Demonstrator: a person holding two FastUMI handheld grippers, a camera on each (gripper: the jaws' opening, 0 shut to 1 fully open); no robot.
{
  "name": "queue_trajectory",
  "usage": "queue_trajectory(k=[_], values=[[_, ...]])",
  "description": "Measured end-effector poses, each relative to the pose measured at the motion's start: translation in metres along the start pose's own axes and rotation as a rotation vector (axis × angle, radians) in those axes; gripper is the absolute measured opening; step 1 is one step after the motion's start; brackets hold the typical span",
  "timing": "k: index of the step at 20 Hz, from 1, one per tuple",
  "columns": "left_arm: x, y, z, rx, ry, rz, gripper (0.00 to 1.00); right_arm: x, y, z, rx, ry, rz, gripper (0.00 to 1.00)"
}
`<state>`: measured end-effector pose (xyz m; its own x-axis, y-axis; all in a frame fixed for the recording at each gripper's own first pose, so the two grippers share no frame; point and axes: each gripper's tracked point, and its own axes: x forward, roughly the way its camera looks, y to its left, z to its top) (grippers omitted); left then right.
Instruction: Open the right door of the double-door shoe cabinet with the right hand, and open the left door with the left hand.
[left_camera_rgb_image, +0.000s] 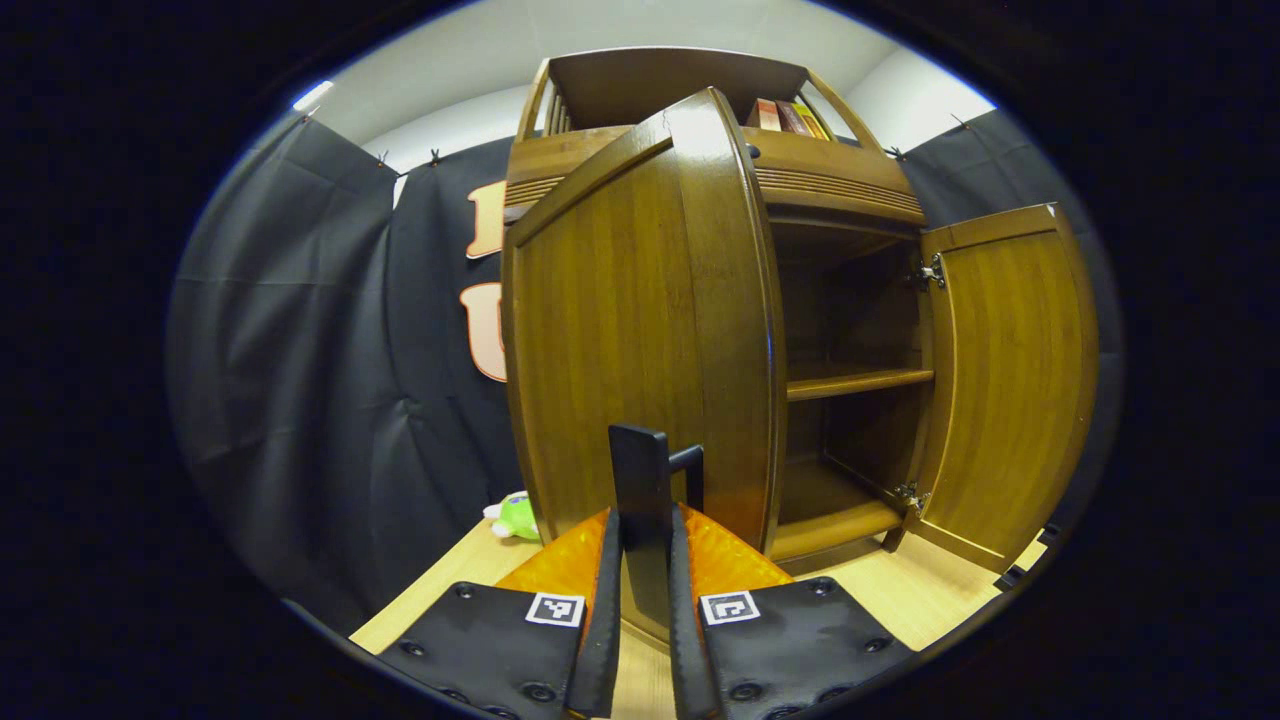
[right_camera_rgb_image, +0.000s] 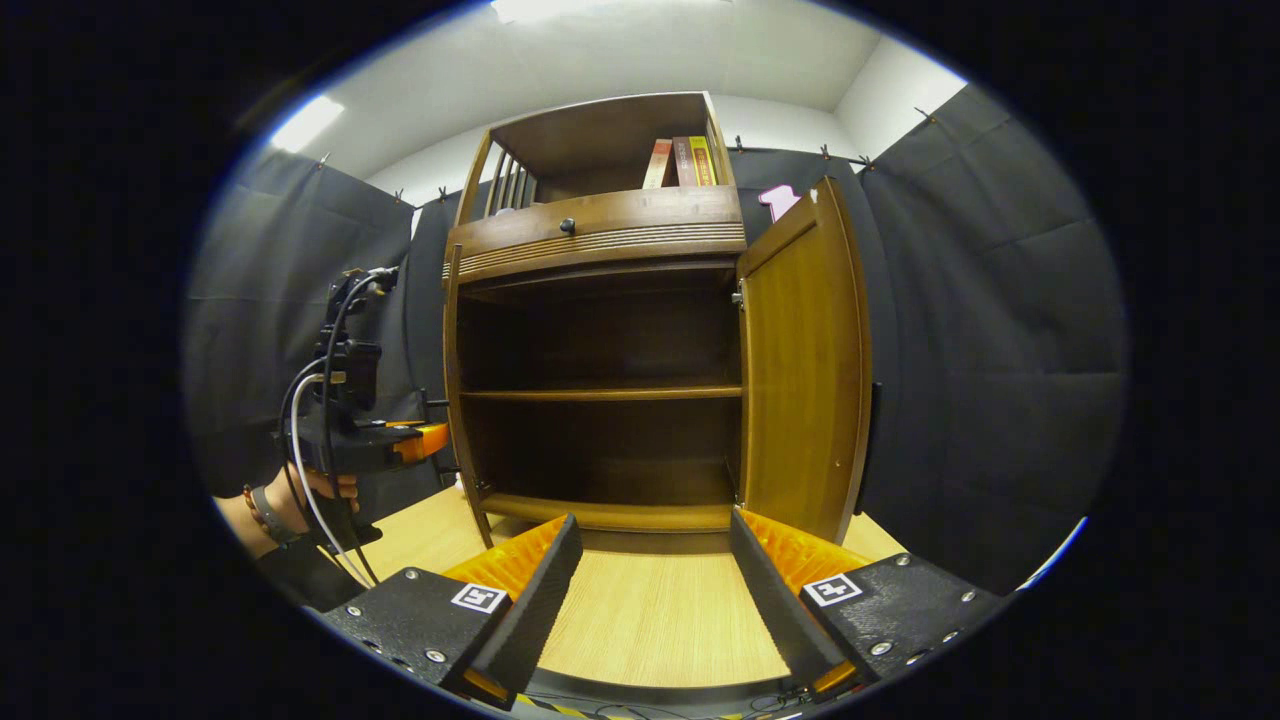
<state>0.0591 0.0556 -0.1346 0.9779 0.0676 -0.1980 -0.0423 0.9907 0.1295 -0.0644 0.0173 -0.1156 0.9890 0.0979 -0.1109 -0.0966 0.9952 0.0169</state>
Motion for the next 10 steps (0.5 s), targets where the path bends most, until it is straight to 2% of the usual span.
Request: queue_trajectory(k=[4, 6, 10], values=[[-0.018, 0.025, -0.002, 0.056, -0.025, 0.080, 0.28, 0.000, 0.013, -0.007, -0.006, 0.014, 0.013, 0.92], [-0.023, 0.037, -0.004, 0.052, -0.031, 0.070, 0.22, 0.002, 0.021, -0.009, 0.000, 0.017, 0.018, 0.92], [-0.036, 0.059, -0.008, -0.018, -0.035, 0.048, 0.18, 0.003, 0.037, -0.014, 0.004, 0.026, 0.026, 0.92]])
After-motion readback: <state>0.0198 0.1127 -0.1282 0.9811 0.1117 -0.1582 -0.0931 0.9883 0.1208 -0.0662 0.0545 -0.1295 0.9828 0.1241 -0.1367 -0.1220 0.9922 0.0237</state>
